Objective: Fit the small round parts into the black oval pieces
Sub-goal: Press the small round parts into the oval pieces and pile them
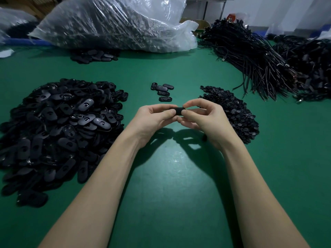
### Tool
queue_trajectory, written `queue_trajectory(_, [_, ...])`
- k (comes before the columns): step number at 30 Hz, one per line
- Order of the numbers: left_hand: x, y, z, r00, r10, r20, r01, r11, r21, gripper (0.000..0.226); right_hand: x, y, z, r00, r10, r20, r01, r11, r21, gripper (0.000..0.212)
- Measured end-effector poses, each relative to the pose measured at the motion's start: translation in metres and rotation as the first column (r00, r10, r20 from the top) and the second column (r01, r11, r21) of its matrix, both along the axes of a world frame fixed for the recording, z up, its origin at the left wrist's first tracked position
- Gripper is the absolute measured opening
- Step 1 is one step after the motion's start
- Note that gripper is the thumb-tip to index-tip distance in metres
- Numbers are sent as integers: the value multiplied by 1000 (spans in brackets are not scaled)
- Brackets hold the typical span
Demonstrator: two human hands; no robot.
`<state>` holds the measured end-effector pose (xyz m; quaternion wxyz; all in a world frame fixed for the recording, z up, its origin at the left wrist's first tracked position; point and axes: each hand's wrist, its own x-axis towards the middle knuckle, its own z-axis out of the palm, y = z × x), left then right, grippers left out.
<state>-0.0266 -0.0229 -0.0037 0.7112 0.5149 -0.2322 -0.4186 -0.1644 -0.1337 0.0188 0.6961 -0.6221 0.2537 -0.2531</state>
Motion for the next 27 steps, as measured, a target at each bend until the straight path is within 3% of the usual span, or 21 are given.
queue_trajectory(14, [2,2,10,992,-28,-120,31,999,19,17,4,1,1,999,-46,26,44,997,66,8])
queue_trajectory(21, [-1,0,10,984,38,-171,-31,998,46,13,7,5,3,977,-157,-142,89,913,-397,9])
queue_trajectory(27, [-7,-4,9,971,80,-226,-73,997,38,13,11,7,3,953,-267,-144,155,837,-525,11])
